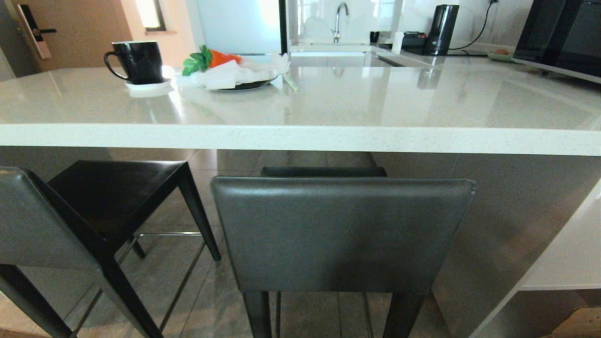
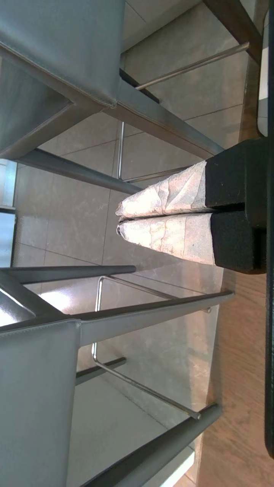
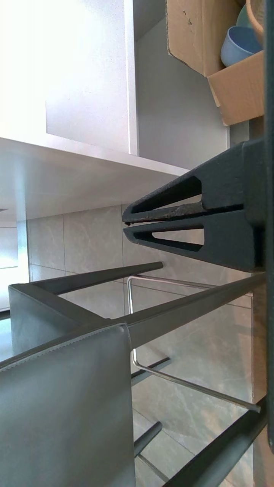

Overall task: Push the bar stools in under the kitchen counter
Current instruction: Pull the gray chair out from under the dining table

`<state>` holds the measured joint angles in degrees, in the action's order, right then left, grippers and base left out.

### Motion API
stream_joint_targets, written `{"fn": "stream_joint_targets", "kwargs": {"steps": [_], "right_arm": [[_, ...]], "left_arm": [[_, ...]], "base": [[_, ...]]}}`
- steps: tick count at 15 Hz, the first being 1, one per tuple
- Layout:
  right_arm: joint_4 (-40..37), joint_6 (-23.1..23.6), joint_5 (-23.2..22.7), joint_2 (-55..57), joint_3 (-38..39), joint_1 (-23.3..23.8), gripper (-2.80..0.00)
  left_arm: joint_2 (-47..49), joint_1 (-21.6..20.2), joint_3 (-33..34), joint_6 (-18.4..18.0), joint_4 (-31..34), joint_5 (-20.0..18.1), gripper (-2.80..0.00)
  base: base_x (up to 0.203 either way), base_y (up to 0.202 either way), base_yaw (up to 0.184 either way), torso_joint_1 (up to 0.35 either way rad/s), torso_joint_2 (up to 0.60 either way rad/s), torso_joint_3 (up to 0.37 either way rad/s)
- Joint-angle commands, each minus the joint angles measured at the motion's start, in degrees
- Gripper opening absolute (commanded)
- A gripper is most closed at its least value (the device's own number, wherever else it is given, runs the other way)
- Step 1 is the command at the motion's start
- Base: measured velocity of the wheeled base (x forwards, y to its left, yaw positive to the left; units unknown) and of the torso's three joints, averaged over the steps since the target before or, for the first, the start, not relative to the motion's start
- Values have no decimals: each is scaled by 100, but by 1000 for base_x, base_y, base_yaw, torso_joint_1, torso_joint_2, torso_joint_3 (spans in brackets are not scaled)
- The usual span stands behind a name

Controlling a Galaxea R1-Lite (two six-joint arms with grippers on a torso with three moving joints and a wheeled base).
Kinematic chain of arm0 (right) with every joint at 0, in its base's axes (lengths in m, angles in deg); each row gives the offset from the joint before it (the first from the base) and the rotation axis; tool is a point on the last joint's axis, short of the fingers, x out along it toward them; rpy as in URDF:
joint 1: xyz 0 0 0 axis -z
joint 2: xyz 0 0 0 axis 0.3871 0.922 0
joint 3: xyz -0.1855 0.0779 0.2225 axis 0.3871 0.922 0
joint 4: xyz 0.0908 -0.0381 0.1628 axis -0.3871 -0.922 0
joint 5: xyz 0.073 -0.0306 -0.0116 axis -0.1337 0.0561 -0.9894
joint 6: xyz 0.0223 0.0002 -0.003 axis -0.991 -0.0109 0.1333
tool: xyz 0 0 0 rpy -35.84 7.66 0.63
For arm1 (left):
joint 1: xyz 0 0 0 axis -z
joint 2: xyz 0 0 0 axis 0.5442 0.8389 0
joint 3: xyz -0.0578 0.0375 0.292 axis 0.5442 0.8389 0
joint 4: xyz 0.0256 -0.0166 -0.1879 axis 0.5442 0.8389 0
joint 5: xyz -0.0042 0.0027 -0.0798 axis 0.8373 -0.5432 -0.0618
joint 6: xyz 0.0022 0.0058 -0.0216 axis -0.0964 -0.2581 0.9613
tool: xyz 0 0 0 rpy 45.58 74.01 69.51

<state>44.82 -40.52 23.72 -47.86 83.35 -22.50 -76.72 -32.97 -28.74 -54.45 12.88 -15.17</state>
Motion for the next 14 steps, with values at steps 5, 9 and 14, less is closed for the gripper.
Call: {"fn": "stream_joint_targets", "kwargs": {"steps": [5, 9, 14], "right_arm": [[4, 6, -2, -2, 0, 0, -280], [4, -3, -2, 6, 0, 0, -280], [4, -11, -2, 6, 0, 0, -280]], "left_arm": [[0, -9, 0, -118, 1, -17, -280], [0, 0, 0, -74, 1, -8, -280], [0, 0, 0, -57, 1, -8, -280]], "base": [[0, 0, 0, 0, 0, 0], [0, 0, 0, 0, 0, 0], [0, 0, 0, 0, 0, 0]]}}
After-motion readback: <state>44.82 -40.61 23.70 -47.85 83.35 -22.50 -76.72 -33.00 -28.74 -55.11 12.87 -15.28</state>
